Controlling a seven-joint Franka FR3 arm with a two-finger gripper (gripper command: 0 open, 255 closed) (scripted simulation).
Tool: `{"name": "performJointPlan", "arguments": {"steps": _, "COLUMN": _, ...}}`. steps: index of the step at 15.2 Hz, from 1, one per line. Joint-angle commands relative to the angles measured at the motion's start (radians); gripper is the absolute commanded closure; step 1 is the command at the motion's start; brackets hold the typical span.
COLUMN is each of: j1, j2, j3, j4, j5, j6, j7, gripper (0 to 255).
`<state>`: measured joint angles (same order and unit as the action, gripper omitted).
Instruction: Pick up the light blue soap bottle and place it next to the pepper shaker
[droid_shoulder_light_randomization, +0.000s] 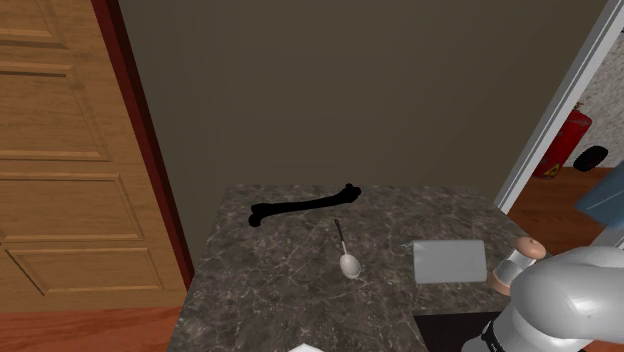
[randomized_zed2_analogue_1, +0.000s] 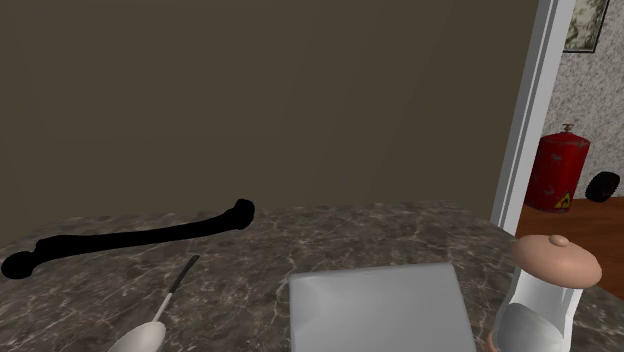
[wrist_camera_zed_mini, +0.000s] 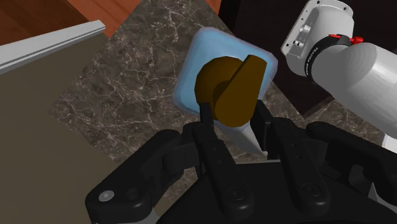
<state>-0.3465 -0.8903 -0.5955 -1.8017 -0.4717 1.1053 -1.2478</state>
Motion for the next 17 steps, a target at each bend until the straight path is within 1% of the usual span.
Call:
{"name": "performJointPlan", "arguments": {"steps": 1, "j1": -0.008, "j2": -0.023, "j3": -0.002, "j4": -0.041, "j5": -0.008, "j6": 0.019, "j7": 0.004, "gripper": 255}}
{"name": "performJointPlan", "arguments": {"steps": 17, "j1": -0.059, "j2": -0.168, "j3": -0.043, "j4": -0.332, "j5": -0.067, "j6": 0.169, "j7": 0.041, "gripper": 255}}
